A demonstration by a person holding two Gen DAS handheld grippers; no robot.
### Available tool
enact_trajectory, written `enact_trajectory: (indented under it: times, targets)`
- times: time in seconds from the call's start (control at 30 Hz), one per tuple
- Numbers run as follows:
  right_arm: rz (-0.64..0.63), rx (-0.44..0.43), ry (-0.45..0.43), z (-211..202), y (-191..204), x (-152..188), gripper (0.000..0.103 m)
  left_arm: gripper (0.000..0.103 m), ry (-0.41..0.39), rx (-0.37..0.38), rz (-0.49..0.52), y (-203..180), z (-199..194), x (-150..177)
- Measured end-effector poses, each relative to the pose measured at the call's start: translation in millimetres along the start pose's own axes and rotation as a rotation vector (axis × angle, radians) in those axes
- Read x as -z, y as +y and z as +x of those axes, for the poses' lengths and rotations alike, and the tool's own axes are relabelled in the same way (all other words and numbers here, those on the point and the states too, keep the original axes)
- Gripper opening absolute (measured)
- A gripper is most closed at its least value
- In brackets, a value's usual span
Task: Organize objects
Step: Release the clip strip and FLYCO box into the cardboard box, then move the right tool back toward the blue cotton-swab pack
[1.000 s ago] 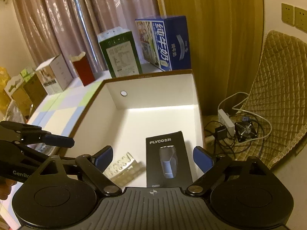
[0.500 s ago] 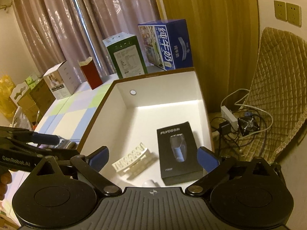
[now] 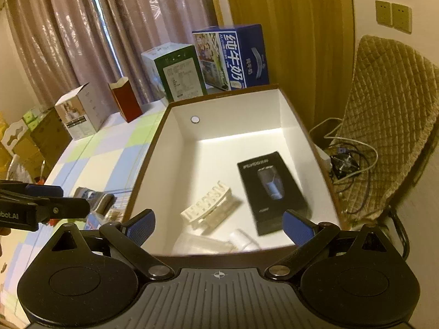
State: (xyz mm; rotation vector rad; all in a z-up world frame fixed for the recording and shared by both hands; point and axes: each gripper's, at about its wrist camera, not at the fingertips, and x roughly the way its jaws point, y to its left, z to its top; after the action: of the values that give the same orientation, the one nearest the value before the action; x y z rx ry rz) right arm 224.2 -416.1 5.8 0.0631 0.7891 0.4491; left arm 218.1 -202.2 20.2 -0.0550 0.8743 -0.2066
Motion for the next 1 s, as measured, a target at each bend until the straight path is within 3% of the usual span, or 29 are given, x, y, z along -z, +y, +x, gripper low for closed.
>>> enact_trajectory:
  times: [0.57,1.0]
  targets:
    - [0.005,-0.072,0.068,13,120,36,0.097,0.088,0.042,-0.025,-0.038,114,-50,55]
    - [0.006,-0.065,0.125,46,193,69,0.097,0.088,0.072,-0.076,-0.071,194,-75,95]
